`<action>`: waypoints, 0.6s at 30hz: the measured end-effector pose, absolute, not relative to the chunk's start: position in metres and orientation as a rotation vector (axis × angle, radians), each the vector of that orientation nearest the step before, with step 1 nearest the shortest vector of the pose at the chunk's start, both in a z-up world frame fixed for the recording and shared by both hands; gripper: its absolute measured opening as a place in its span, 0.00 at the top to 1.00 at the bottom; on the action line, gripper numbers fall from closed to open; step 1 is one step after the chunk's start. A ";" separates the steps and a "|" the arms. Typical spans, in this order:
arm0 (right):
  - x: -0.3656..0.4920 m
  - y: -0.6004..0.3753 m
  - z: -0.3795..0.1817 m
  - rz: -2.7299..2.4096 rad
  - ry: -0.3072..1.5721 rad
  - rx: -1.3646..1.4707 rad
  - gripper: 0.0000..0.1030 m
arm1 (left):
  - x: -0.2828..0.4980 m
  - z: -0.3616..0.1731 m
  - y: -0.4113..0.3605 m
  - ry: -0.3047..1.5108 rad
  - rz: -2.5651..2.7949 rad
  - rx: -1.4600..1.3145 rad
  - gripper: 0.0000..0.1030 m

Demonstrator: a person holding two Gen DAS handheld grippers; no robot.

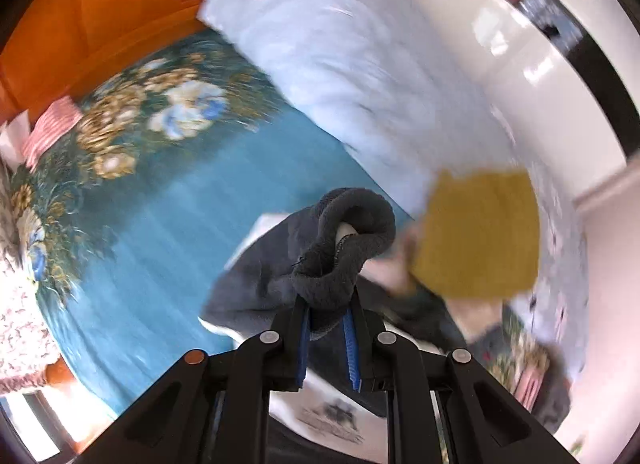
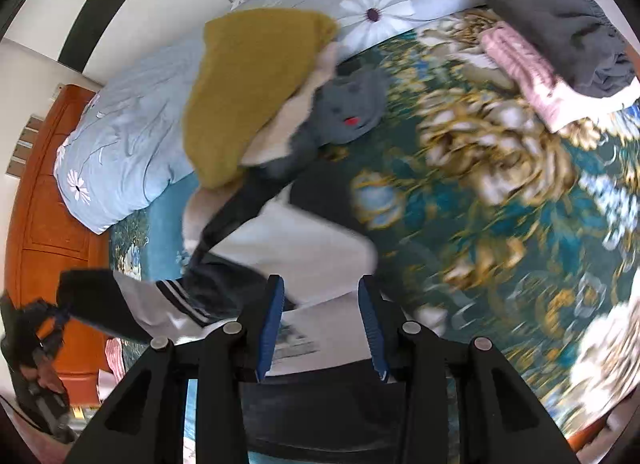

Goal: Fold clothes

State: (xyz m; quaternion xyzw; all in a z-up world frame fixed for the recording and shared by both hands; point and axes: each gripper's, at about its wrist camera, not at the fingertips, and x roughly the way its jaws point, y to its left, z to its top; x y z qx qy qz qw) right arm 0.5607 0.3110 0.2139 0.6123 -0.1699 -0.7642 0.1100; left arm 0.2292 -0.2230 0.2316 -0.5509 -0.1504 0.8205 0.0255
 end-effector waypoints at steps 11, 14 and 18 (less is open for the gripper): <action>0.571 0.492 0.170 -2.265 -0.676 1.948 0.62 | 0.285 0.164 0.059 0.179 2.404 -1.808 0.84; 0.575 0.519 0.157 -2.271 -0.751 1.991 0.62 | 0.296 0.132 0.090 0.284 2.336 -1.891 0.84; 0.573 0.534 0.148 -2.268 -0.772 2.025 0.62 | 0.306 0.096 0.115 0.355 2.196 -2.008 0.79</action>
